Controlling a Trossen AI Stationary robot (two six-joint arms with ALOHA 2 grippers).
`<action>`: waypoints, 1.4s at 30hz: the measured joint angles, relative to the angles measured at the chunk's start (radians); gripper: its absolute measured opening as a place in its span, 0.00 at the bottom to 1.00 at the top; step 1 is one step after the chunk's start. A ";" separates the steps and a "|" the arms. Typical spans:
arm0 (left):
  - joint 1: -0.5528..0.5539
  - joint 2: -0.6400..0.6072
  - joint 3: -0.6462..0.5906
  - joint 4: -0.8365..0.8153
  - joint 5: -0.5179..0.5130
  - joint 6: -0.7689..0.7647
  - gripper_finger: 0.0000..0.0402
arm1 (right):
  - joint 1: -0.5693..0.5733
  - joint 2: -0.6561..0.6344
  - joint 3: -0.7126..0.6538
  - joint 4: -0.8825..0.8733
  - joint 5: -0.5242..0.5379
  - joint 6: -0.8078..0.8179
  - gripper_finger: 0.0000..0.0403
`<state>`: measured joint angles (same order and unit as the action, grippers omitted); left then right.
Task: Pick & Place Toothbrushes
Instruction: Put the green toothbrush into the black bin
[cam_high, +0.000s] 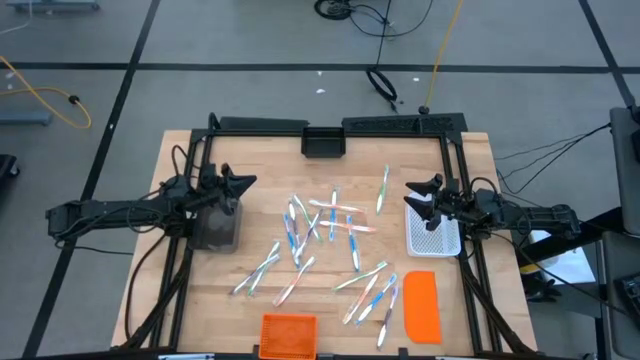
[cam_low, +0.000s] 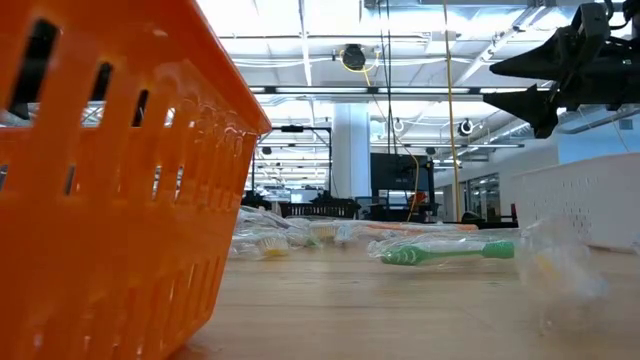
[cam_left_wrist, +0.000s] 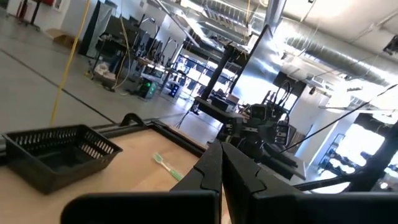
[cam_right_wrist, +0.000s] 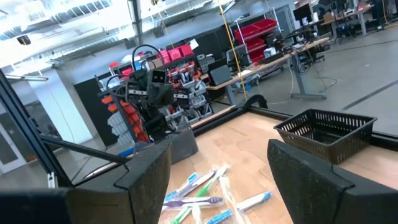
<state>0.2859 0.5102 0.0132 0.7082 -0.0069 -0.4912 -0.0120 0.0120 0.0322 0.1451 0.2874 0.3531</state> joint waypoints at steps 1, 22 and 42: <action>0.000 0.000 0.000 0.000 0.000 -0.014 0.01 | 0.000 0.000 0.000 0.000 0.000 0.000 0.64; 0.000 0.000 0.000 -0.001 0.004 0.017 0.01 | 0.000 0.000 0.000 -0.008 0.000 -0.002 0.64; -0.001 0.000 0.000 -0.009 -0.047 0.068 0.01 | 0.000 0.000 0.000 -0.008 -0.001 -0.002 0.64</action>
<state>0.2852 0.5102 0.0132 0.6988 -0.0536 -0.4232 -0.0120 0.0118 0.0322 0.1371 0.2867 0.3508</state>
